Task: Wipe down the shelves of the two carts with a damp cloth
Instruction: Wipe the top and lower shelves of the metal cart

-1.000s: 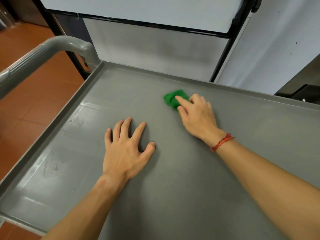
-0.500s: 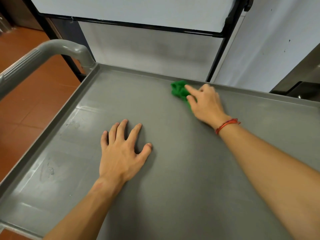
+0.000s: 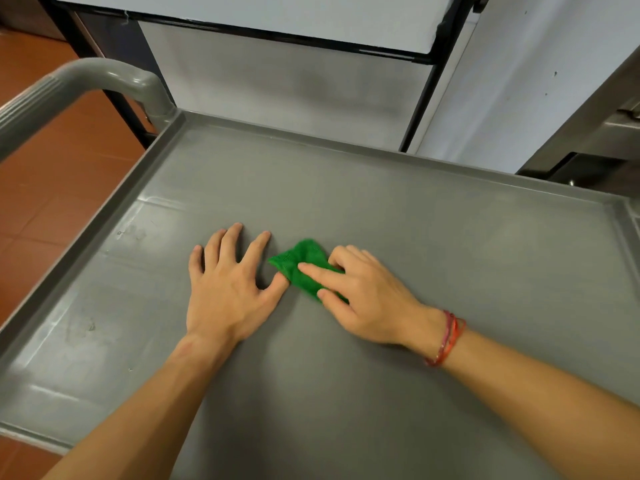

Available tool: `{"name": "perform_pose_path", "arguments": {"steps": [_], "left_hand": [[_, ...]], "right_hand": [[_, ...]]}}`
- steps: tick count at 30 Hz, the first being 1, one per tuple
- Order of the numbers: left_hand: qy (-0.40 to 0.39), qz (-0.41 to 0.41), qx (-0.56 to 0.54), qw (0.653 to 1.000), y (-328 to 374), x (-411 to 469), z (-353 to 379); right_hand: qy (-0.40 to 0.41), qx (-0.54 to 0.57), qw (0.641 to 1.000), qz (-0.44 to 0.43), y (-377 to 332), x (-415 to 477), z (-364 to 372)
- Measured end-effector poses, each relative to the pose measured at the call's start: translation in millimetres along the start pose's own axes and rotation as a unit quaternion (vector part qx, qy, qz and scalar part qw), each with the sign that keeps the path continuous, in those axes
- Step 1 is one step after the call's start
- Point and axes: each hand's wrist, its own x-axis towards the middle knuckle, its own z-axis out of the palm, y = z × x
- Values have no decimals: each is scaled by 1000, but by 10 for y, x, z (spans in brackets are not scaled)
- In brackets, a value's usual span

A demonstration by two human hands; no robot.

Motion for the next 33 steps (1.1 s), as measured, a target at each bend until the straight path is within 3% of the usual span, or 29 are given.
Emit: {"name": "perform_pose_path", "arguments": {"steps": [4,8,11,15,21,25,28,33], "left_hand": [[-3,-4,-8,1000,-4,11,-11],[-1,-4,-13,1000,-13,5,2],[3,-1,-14,1000,-10,7,11],[4,0,-13,1000,-18,11,14],[15,2,-9,1000,-8,18,24],[20,4,-6,1000,-1,-2,31],[21,7,-5,1000,-4,1,34],[18,3,-8,1000,-5,-12,57]], "right_hand": [[29,-37,997,54,641,296,-105],[139,-119,953,242,1375,414,-395],[145,-107,924,338,1554,385,-494],[118,-56,941,314,1276,347,-375],[54,1,995,87,249,-210,-113],[29,10,998,52,262,-266,-135],[46,-29,995,83,573,-112,-195],[127,-69,948,282,1180,88,-368]]}}
